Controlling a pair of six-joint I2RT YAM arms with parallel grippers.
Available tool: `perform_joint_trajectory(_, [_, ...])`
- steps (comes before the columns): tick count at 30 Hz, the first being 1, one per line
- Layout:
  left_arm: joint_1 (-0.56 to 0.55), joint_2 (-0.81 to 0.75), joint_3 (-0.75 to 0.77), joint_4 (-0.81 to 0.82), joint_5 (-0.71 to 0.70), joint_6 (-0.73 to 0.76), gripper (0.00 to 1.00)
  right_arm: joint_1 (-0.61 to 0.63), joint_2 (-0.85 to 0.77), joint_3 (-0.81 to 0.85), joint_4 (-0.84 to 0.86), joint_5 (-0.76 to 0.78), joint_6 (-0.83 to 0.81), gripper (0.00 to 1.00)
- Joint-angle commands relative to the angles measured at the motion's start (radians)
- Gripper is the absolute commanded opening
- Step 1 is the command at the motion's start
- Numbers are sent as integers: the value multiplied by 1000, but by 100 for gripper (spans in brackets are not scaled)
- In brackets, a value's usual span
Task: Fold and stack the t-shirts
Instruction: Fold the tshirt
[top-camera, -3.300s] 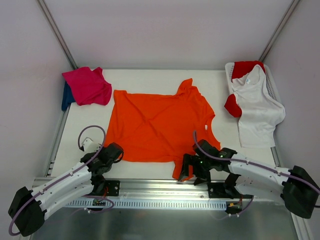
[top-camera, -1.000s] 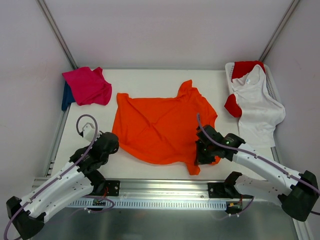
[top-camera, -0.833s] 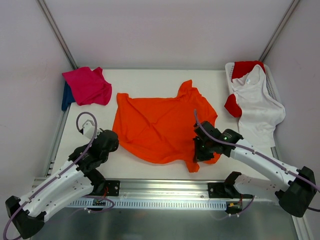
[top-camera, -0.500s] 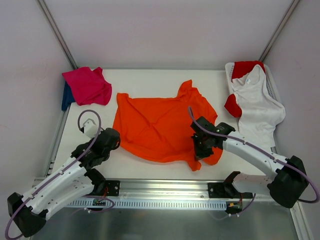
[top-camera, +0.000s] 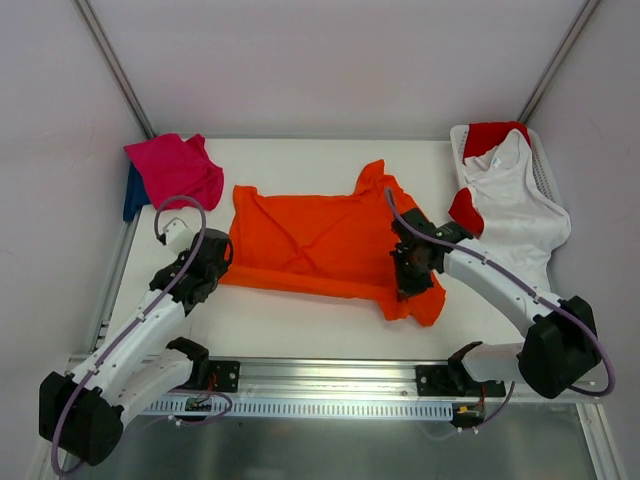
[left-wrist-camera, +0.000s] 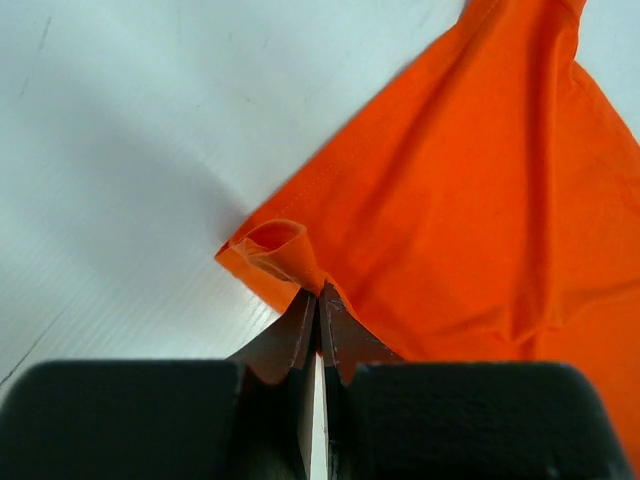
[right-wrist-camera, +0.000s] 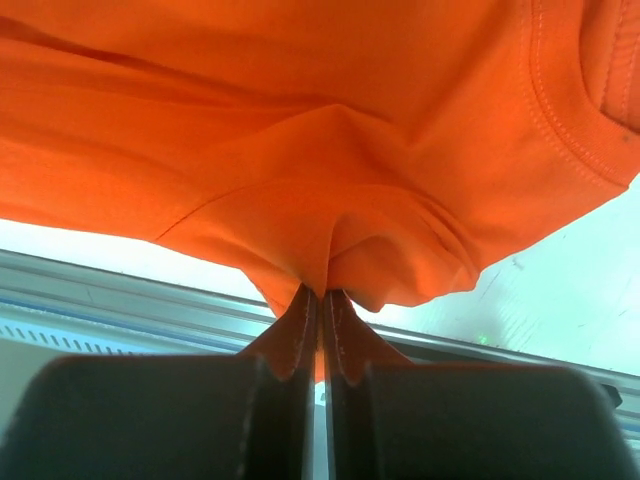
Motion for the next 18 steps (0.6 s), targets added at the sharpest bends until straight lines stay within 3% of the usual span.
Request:
perform_joint_trajectory(1, [40, 69, 51, 90, 66, 88, 0, -23, 30, 52, -31, 0, -59, 0])
perform_joint_trajectory(11, [179, 195, 48, 232, 178, 93, 0, -87, 167, 136, -3, -38, -121, 0])
perform_joint_trajectory(18, [192, 283, 77, 282, 130, 73, 0, -113, 337, 275, 16, -56, -147, 0])
